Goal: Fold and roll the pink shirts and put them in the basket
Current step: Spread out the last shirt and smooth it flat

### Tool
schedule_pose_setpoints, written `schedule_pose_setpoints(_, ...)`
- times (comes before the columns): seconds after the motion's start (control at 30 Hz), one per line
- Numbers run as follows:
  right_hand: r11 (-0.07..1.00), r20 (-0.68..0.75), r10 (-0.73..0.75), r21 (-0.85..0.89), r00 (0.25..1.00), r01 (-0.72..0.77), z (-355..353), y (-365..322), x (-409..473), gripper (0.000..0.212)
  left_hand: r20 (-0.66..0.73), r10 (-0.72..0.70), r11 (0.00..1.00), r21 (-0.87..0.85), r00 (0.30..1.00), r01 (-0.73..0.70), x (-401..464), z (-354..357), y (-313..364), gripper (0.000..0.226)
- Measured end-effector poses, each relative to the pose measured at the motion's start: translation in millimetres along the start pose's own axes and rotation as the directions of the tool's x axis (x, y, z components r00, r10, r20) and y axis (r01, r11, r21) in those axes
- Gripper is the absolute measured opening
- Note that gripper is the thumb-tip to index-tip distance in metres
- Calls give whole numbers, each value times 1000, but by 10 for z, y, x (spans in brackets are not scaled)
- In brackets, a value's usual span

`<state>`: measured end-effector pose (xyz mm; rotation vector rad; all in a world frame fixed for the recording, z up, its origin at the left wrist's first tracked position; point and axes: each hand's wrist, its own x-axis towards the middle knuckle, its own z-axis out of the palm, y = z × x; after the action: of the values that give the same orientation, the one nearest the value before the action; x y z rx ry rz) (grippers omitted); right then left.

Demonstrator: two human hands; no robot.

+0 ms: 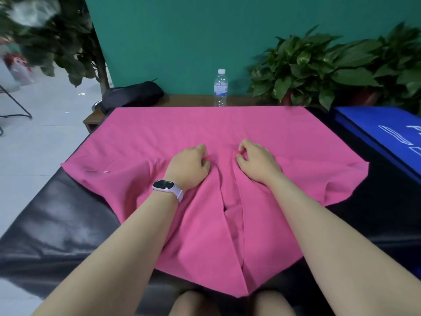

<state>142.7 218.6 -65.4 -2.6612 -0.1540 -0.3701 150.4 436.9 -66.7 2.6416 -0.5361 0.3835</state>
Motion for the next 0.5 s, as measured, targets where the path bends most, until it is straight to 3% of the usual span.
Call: schedule_pose_setpoints(0.5,999,-5,-34,-29,999,34,-302,-231,-1296,16,-46,-24,1000,-7,999,24,-1227,-248,525,9)
